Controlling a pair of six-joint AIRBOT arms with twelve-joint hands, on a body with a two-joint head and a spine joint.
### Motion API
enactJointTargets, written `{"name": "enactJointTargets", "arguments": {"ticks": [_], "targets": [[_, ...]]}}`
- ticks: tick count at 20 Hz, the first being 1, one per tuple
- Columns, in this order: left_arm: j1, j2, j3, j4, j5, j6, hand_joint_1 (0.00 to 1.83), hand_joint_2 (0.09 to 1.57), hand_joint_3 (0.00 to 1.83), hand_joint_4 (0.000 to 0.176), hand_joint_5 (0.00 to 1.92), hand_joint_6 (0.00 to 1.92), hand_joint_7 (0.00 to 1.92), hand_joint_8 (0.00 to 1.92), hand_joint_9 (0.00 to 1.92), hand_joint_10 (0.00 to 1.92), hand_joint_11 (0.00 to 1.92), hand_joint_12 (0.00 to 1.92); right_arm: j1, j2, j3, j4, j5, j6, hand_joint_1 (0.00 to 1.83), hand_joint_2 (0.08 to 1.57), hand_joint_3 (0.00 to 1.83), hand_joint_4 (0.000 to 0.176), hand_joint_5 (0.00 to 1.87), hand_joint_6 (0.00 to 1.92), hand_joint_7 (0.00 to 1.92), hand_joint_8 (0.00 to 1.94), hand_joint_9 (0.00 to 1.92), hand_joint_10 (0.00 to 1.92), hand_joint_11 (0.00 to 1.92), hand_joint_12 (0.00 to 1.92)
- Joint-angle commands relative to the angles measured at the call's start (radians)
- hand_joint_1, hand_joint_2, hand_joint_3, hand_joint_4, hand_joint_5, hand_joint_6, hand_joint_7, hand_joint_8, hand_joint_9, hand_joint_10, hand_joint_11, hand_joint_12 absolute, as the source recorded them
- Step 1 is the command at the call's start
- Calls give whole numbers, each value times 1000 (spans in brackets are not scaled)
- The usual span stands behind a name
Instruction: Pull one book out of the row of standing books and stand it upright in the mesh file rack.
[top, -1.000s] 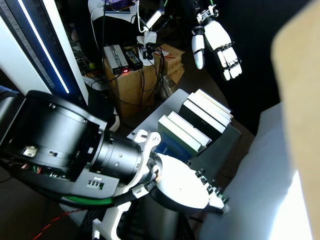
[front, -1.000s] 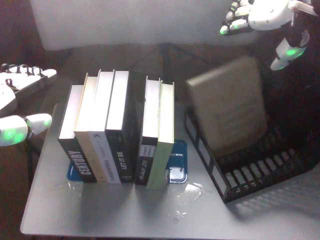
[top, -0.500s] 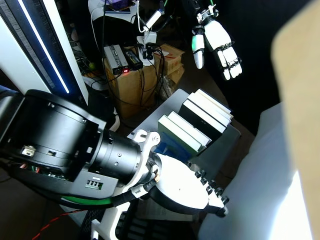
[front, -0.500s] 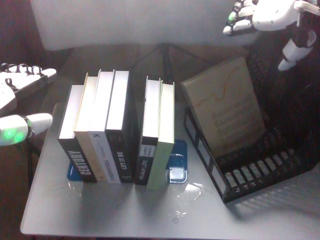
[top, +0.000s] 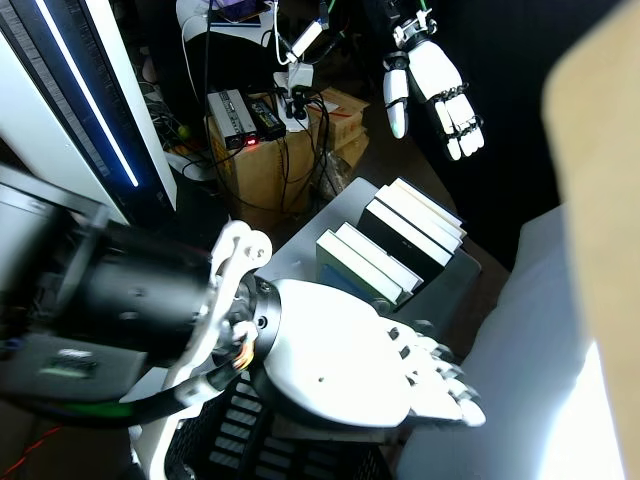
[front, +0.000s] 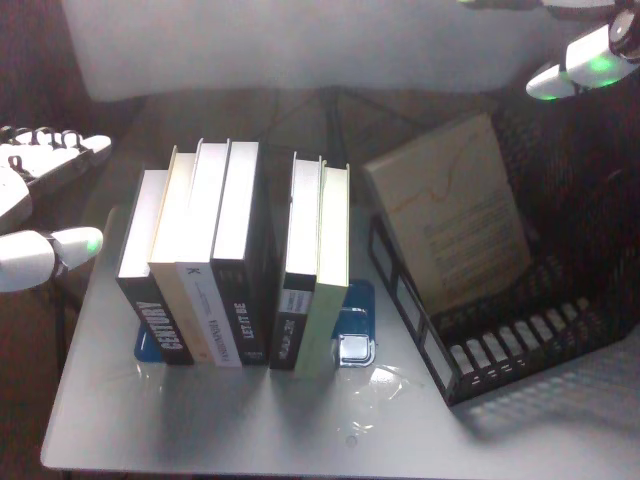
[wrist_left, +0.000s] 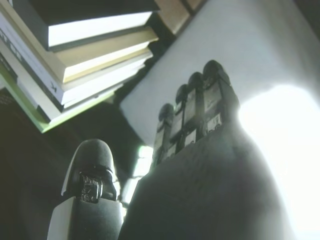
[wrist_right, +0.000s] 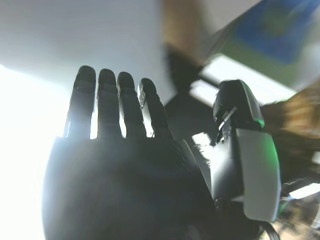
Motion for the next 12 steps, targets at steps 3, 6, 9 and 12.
{"name": "enactJointTargets", "arguments": {"ticks": [3,6,9,12], "targets": [[-4,2,-4,-21,-137,-10,216,1388,1,106,0,0,0,0,0,0,0,0,2,24,23,599,14,-390,401,1238,13,27,0,0,0,0,0,0,0,0],[-4,0,-12,-27,-163,-17,323,1375,0,91,0,0,0,0,0,0,0,0,-76,48,26,1248,177,-766,427,1292,24,164,0,0,0,0,0,0,0,0],[-2,1,-33,-30,-228,-36,342,1375,0,84,0,0,0,0,0,0,39,20,-158,96,-34,1576,326,-932,463,1314,11,61,0,0,0,0,0,0,0,0],[-7,5,-53,-12,-294,-54,378,1375,2,117,0,0,0,0,0,0,0,302,-248,146,-107,1785,480,-1042,496,1292,0,21,0,0,0,0,2,1,0,0]]}}
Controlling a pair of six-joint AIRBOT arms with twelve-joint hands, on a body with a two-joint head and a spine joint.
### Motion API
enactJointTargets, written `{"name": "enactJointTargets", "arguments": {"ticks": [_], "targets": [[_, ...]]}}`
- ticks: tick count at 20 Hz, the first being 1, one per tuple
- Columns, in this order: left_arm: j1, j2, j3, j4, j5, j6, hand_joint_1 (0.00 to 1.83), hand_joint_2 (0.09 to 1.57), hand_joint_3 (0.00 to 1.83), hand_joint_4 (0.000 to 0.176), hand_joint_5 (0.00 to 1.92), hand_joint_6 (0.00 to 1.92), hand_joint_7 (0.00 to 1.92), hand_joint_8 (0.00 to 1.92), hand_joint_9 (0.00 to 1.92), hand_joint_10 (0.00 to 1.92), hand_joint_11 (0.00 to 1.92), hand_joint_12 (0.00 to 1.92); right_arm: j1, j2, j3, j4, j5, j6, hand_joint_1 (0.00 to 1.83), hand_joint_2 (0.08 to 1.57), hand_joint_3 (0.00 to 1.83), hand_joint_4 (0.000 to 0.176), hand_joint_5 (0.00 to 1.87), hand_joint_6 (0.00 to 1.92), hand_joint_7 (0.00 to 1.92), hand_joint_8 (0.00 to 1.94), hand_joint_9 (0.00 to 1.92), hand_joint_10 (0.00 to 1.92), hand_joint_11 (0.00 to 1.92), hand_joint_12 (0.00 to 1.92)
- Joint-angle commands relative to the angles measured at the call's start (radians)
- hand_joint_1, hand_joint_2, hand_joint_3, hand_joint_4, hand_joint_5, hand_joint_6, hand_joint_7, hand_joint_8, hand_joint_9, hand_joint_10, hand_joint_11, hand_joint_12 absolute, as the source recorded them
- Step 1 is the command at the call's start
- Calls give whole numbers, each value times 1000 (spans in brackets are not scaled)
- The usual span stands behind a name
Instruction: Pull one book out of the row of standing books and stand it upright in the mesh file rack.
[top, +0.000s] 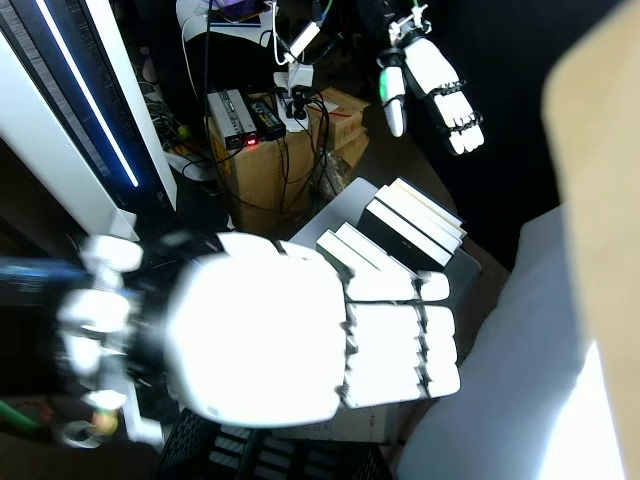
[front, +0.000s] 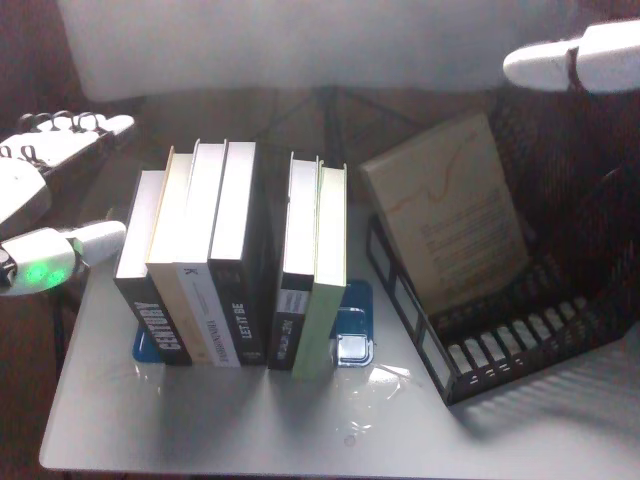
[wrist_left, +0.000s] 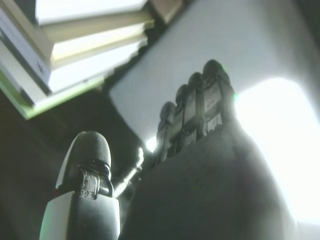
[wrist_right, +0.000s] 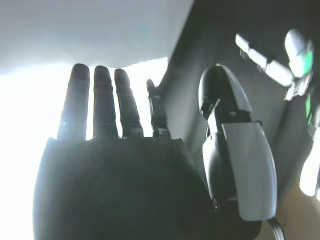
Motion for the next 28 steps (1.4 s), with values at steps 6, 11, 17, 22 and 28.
{"name": "enactJointTargets", "arguments": {"ticks": [6,11,17,22,28], "targets": [[-12,46,-44,33,-240,-30,286,1353,0,172,0,0,0,0,0,0,0,250,-139,123,-139,276,363,-149,551,1285,24,35,0,0,0,0,58,58,0,245],[-12,63,-74,74,-294,-40,234,1328,0,176,0,0,0,0,0,0,0,237,-222,165,-203,345,486,-184,487,1263,17,65,0,0,0,0,108,59,0,598],[-13,57,-79,102,-290,-55,232,1305,0,176,17,6,0,0,0,0,0,194,-311,166,-227,410,556,-205,471,1293,0,68,0,0,0,0,171,29,0,793],[-10,49,-78,101,-301,-55,215,1304,0,154,14,1,0,0,0,0,0,121,-312,150,-224,409,564,-205,476,1301,2,49,0,0,0,0,144,11,0,723],[18,44,-82,80,-323,-57,272,1322,4,176,1,0,0,0,0,0,0,0,-313,131,-222,419,561,-205,443,1323,3,48,0,0,0,0,176,15,0,908]]}}
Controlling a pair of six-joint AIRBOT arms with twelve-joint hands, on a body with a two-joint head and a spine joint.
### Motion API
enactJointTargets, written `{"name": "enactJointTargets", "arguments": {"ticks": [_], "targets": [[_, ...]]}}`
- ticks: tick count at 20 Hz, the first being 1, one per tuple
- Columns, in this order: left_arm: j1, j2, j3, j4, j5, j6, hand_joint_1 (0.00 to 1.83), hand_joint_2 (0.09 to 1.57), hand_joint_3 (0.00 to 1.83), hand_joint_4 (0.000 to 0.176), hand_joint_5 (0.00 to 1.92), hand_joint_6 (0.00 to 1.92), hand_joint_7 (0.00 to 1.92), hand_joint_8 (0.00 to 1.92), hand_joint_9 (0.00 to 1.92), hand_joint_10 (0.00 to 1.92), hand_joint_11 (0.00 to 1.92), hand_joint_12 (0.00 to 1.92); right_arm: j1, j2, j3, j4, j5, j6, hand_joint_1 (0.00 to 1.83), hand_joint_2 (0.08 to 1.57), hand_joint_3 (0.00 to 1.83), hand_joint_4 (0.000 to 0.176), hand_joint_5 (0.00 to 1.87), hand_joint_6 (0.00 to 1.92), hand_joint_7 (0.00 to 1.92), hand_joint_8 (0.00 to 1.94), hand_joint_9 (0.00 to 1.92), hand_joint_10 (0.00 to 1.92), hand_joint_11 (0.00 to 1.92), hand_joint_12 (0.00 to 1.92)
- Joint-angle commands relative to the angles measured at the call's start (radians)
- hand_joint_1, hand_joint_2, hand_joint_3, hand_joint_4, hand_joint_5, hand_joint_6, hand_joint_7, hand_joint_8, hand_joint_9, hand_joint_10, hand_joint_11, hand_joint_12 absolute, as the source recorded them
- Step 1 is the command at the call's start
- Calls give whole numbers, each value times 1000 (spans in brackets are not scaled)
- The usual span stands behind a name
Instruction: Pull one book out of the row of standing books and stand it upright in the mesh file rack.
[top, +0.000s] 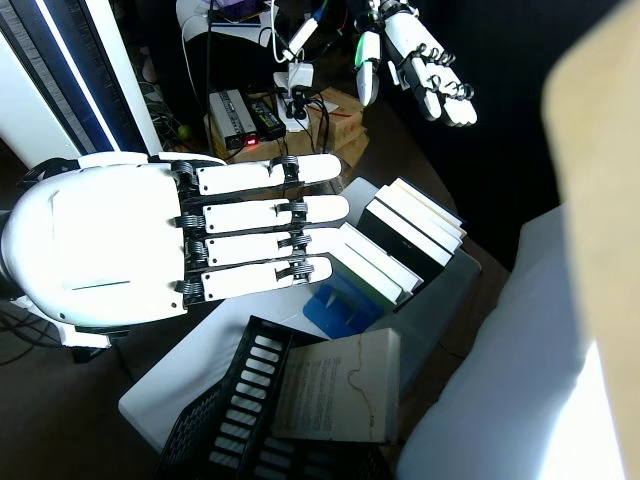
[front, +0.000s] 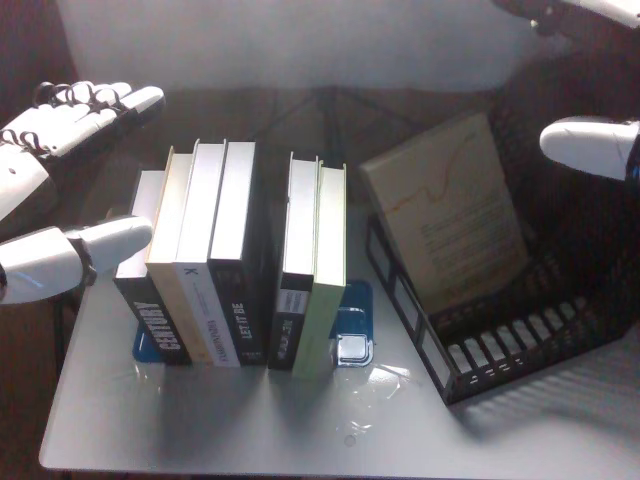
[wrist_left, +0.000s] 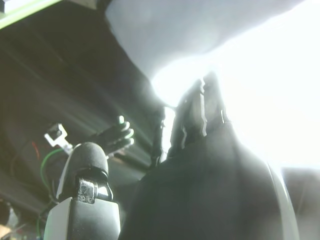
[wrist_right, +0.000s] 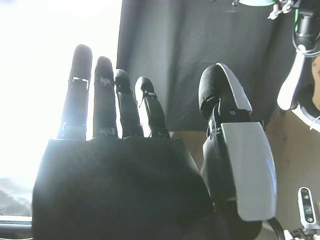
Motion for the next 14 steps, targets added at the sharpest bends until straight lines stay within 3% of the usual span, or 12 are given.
{"name": "enactJointTargets", "arguments": {"ticks": [1,2,6,8,9,12,14], "targets": [[-3,4,-5,-16,-126,-12,256,1320,3,176,0,0,0,0,0,0,0,0,1,6,-2,42,127,4,429,1330,5,51,0,0,0,0,175,14,0,903],[-2,8,-9,-15,-128,-12,291,1321,1,176,12,4,0,0,0,0,0,0,-3,11,-6,46,129,4,423,1347,4,54,0,0,0,0,165,7,0,787],[1,18,-22,-15,-135,-12,299,1322,1,176,18,7,0,0,0,0,15,7,-32,33,-36,92,170,-47,434,1338,0,52,0,0,0,0,144,3,0,741],[-1,21,-28,-14,-140,-12,291,1326,3,176,21,7,0,0,0,0,2,1,-41,43,-49,105,189,-54,443,1319,0,47,0,0,0,0,156,8,0,772],[-1,24,-32,-13,-145,-12,313,1330,2,176,10,1,0,0,0,0,0,0,-41,43,-50,106,192,-55,445,1293,0,35,0,0,0,0,148,4,0,788],[-3,28,-38,-8,-151,-12,336,1334,3,176,0,0,0,0,0,0,0,0,-44,47,-60,115,211,-62,579,1254,0,68,0,0,0,0,131,1,0,667],[-1,33,-43,-6,-159,-12,354,1337,3,176,4,2,0,0,0,0,0,0,-45,54,-68,117,219,-66,583,1204,0,72,0,0,0,0,105,4,0,559]]}}
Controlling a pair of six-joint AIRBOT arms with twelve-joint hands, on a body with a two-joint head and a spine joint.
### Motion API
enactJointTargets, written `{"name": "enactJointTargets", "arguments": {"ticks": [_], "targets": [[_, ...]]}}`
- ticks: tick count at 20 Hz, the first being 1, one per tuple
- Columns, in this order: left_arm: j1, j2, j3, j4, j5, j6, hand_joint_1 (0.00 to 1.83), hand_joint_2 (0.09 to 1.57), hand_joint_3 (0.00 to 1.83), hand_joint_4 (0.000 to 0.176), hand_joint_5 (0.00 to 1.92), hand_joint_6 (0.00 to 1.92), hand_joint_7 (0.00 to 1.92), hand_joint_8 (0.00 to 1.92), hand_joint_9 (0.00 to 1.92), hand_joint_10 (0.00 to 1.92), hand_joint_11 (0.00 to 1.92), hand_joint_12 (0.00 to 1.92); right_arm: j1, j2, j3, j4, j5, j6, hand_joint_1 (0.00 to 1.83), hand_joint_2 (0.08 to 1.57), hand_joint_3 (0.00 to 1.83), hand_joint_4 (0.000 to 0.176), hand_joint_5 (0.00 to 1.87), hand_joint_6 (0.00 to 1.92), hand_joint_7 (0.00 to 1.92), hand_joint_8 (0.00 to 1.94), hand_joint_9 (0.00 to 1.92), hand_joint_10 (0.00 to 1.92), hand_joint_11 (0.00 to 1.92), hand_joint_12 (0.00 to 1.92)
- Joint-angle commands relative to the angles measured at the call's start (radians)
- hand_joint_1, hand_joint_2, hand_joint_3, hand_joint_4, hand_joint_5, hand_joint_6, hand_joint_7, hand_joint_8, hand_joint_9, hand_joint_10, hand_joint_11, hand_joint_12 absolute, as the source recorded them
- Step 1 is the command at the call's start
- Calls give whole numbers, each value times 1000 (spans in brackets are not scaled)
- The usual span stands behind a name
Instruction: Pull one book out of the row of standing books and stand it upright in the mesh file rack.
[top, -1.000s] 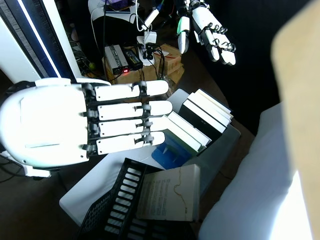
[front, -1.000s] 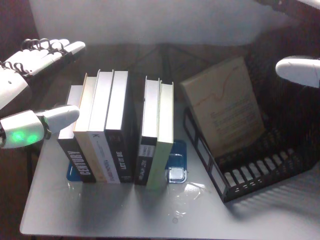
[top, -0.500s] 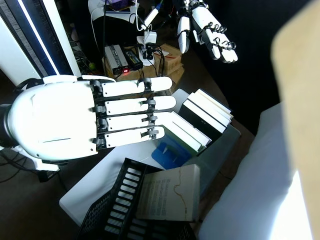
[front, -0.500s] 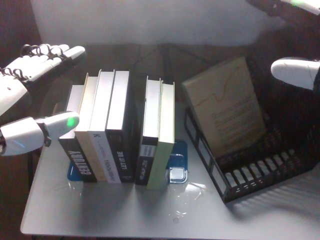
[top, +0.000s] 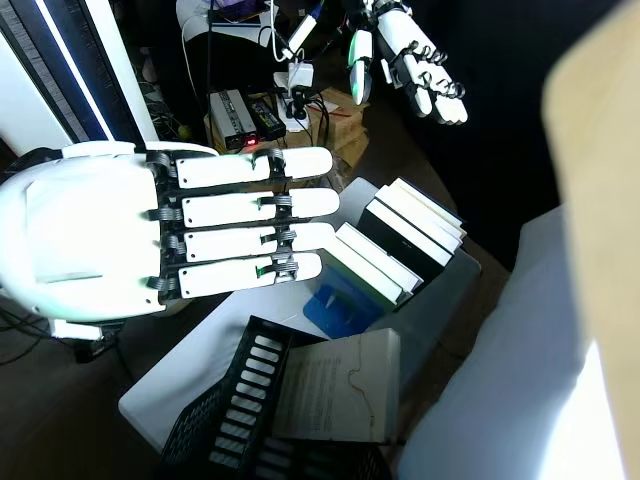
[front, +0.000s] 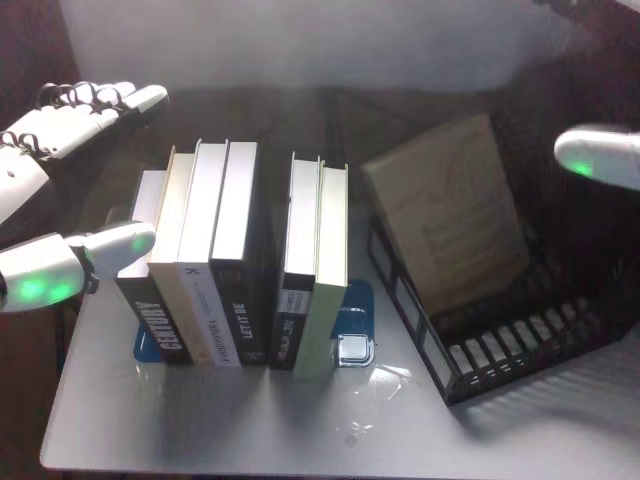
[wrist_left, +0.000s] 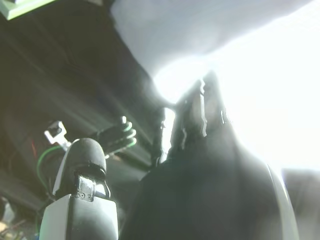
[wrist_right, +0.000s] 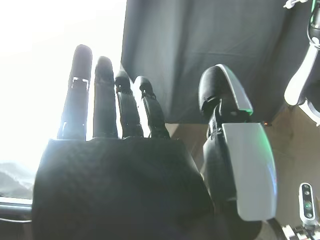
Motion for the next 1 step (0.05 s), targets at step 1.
{"name": "enactJointTargets", "arguments": {"ticks": [1], "targets": [[-5,16,-2,-11,-133,-6,354,1337,3,176,4,2,0,0,0,0,0,0,6,15,-5,43,133,-3,583,1204,0,72,0,0,0,0,105,4,0,559]]}}
